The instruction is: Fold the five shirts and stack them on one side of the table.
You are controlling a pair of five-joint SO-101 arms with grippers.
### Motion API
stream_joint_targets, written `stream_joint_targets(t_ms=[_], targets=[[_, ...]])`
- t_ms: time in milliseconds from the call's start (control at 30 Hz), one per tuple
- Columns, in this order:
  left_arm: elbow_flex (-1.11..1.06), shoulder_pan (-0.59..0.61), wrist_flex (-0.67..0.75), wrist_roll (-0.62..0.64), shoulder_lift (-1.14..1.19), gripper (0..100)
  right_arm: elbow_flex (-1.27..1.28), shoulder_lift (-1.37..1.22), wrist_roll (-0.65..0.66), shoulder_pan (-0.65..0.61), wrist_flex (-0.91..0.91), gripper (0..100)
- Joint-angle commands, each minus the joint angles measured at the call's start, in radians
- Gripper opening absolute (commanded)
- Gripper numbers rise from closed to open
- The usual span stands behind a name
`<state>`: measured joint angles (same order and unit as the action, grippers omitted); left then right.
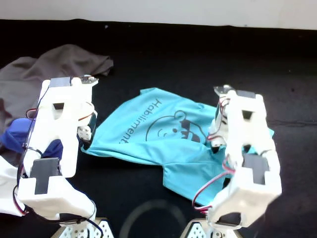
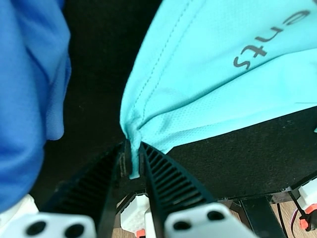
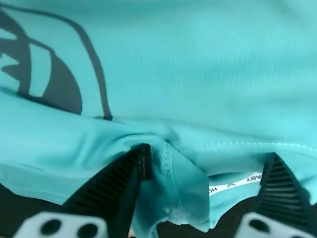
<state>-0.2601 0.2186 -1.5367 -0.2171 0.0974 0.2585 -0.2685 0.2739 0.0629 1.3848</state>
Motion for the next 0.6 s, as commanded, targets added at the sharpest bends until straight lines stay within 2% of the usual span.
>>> stream_joint_targets(t_ms=[0, 67, 167, 333, 467, 567], targets=[[0.005, 0.002, 0.003, -0.002, -0.042, 1, -0.119, -0.122, -0.006, 0.013, 0.021, 32.9], [0.005, 0.002, 0.003, -0.002, -0.042, 1, -0.168, -0.185, -0.006, 0.012, 0.021, 23.8], [0.005, 0.002, 0.003, -0.002, -0.042, 1, -0.254, -0.257, -0.006, 0.013, 0.018, 2.0], [0.005, 0.002, 0.003, -0.002, -0.042, 1, -0.417, -0.275, -0.006, 0.016, 0.085, 0.5], [0.005, 0.002, 0.011, -0.002, -0.042, 1, -0.69, -0.278, -0.005, 0.016, 0.165, 0.6], [0.007, 0.002, 0.021, -0.002, -0.042, 1, -0.889, -0.288, 0.015, 0.012, 0.151, 0.6]])
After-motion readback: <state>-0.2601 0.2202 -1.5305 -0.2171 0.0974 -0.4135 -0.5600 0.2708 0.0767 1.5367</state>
